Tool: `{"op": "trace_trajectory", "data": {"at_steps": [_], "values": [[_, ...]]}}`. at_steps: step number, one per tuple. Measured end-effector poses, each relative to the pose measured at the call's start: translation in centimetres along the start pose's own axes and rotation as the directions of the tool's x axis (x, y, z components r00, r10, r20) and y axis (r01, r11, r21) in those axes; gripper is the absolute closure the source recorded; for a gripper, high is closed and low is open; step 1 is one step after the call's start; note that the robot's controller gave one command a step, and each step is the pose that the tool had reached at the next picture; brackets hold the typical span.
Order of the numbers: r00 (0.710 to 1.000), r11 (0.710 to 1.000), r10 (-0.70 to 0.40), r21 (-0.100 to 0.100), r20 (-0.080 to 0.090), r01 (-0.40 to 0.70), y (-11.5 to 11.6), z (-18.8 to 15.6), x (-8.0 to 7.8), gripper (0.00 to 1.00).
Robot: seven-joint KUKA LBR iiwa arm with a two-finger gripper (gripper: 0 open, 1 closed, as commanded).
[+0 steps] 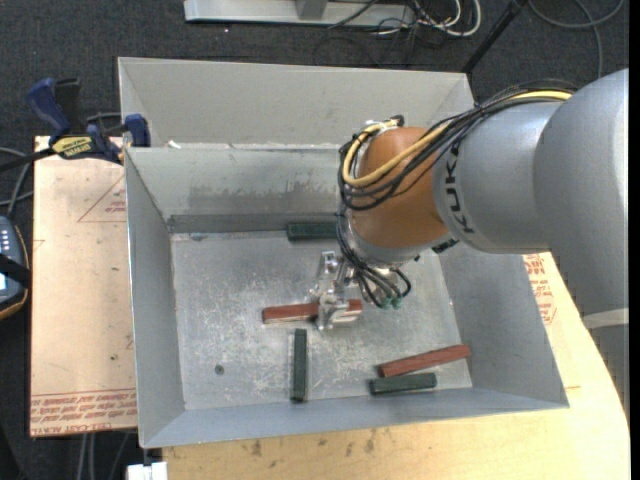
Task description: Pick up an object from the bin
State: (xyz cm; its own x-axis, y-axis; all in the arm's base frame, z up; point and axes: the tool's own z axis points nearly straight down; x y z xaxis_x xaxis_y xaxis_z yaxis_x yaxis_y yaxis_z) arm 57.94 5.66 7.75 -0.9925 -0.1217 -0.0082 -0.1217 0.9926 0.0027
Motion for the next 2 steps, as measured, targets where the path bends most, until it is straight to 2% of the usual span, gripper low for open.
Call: {"op": "trace_trajectory", "data": {"at_steps": [1,2], "values": [[1.0,1.0,0.001,0.0,0.0,-0.001,0.0,0.0,0.0,1.0],[1.0,1.0,0.024,0.002,-0.001,-0.024,1.3,-15.0,0.8,1.0]]}}
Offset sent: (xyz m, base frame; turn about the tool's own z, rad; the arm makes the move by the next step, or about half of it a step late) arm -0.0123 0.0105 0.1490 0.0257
